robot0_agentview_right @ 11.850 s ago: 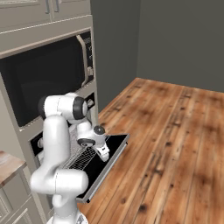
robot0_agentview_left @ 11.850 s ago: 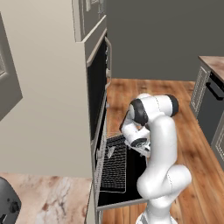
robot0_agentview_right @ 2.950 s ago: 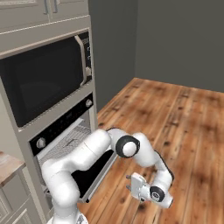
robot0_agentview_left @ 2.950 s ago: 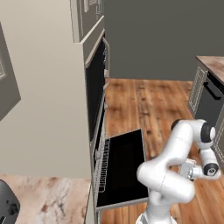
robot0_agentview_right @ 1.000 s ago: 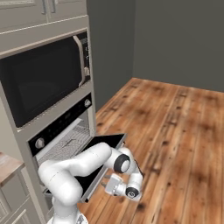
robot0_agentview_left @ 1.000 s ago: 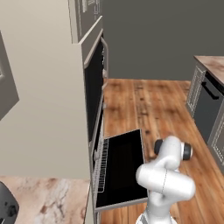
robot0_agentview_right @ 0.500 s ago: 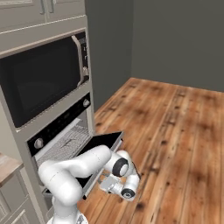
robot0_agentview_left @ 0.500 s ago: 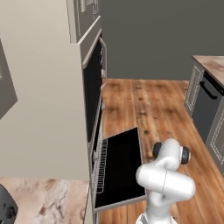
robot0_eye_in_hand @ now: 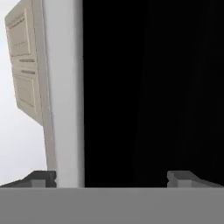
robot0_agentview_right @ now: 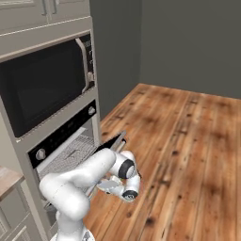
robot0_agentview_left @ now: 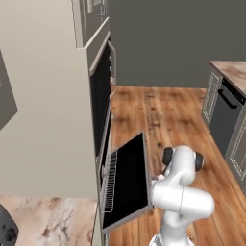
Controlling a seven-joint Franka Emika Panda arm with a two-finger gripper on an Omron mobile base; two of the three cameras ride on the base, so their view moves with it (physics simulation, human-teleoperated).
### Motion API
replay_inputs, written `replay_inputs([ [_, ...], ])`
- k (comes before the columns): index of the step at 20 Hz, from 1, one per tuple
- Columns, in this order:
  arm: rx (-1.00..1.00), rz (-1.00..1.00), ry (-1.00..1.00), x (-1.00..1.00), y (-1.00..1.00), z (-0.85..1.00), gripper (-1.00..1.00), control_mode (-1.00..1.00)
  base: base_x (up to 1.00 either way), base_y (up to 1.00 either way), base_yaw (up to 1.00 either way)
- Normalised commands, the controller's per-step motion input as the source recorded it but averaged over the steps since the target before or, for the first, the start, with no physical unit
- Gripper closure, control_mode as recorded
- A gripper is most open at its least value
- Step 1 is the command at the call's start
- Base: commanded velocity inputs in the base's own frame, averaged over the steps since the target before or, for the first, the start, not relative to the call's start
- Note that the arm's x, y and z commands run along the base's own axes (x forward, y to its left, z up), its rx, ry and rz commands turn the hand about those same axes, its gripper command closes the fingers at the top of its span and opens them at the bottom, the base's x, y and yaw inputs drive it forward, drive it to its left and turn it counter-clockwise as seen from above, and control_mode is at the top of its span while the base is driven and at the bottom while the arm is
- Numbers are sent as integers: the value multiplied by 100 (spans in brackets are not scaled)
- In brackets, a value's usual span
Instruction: Place the fish on the bottom rack of the oven, and slide the tray back inside. Close the oven door.
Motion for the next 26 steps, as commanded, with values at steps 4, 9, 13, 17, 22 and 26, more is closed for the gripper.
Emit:
replay_inputs([
  [4,0,0,-27,0,100,97,-100,-100,0,0,0],
  [9,0,0,-28,0,100,97,-100,-100,0,0,0],
  [13,0,0,-27,0,100,92,-100,-100,0,0,0],
  [17,0,0,-25,0,100,84,-100,-100,0,0,0],
  [22,0,0,-24,0,100,74,-100,-100,0,0,0],
  [26,0,-1,-22,0,100,64,-100,-100,0,0,0],
])
